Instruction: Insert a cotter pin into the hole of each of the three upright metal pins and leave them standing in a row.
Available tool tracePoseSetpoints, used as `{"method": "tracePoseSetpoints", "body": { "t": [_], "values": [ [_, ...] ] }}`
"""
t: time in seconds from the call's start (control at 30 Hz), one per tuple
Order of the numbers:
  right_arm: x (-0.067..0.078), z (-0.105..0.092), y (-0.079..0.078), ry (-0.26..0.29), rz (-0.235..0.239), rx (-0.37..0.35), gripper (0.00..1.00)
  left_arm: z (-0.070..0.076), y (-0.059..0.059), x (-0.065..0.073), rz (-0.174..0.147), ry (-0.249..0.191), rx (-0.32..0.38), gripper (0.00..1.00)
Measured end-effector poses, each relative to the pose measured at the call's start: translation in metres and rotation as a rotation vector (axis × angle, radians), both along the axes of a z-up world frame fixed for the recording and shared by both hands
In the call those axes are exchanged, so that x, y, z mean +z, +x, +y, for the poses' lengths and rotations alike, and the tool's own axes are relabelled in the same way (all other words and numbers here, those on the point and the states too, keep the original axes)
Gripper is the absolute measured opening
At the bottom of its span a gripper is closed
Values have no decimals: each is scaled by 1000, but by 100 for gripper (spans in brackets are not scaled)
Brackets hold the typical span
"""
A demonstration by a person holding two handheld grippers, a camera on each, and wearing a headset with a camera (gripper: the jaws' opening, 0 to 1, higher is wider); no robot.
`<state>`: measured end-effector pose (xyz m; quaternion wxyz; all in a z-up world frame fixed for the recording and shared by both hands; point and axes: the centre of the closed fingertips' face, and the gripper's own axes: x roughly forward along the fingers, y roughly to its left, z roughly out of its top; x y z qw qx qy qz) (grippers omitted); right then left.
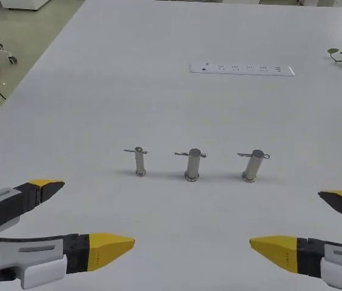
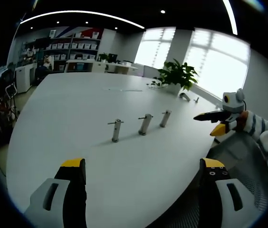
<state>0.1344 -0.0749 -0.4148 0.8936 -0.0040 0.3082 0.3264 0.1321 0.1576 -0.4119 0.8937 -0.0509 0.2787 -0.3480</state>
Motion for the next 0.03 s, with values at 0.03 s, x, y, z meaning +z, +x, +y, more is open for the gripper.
{"method": "tracePoseSetpoints", "body": {
  "t": [0.03],
  "values": [
    [0, 0, 0, -2, 1, 1, 96, 0, 0, 0, 2, 0, 0, 99]
  ]
}}
